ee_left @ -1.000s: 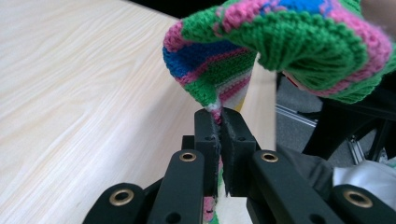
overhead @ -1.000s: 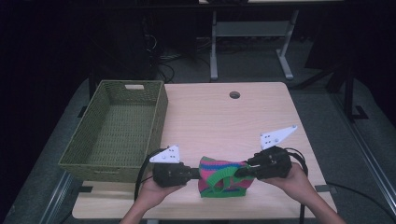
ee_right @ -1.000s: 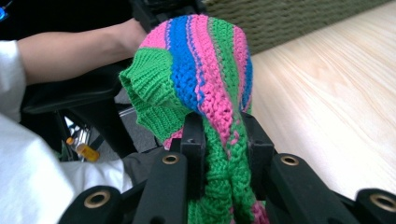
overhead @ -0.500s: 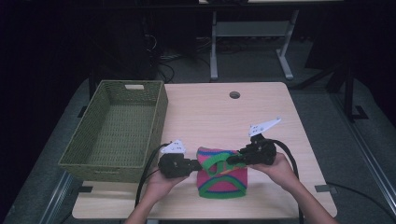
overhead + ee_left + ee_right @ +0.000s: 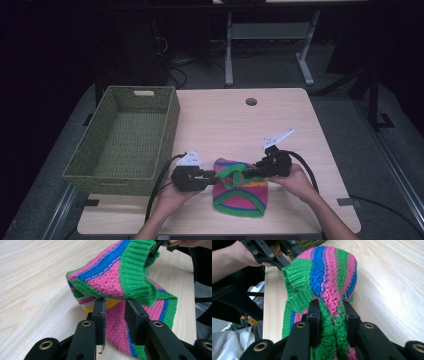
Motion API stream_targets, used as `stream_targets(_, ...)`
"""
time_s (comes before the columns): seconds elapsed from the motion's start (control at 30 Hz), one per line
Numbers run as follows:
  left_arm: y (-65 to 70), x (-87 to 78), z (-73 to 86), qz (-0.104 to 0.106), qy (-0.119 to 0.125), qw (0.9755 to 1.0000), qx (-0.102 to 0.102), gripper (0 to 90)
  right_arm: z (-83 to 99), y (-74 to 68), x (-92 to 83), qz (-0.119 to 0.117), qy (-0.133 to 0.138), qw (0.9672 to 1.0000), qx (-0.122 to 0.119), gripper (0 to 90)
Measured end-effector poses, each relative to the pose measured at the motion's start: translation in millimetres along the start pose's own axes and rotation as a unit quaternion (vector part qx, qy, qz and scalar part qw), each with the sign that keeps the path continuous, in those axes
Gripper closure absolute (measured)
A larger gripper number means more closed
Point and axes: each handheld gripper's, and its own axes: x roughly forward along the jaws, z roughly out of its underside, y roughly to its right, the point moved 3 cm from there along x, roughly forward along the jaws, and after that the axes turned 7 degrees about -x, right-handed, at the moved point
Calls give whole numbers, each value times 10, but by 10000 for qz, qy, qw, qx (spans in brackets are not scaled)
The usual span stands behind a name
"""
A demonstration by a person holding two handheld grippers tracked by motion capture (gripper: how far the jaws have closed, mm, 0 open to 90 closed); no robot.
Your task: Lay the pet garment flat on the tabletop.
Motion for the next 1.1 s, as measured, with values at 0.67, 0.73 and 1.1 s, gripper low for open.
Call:
stream_targets(0.67,18,-11,-13,271,98,9996,-61,599,66,92,75,-142,-90,9996,-228,719)
stream_targets(0.73,28,-13,-14,308,102,9995,-58,590,69,95,70,-118,-72,9997,-219,719)
stream_targets(1.1,54,-32,-26,210,94,9997,9,549,112,148,74,-152,-78,9996,-231,719)
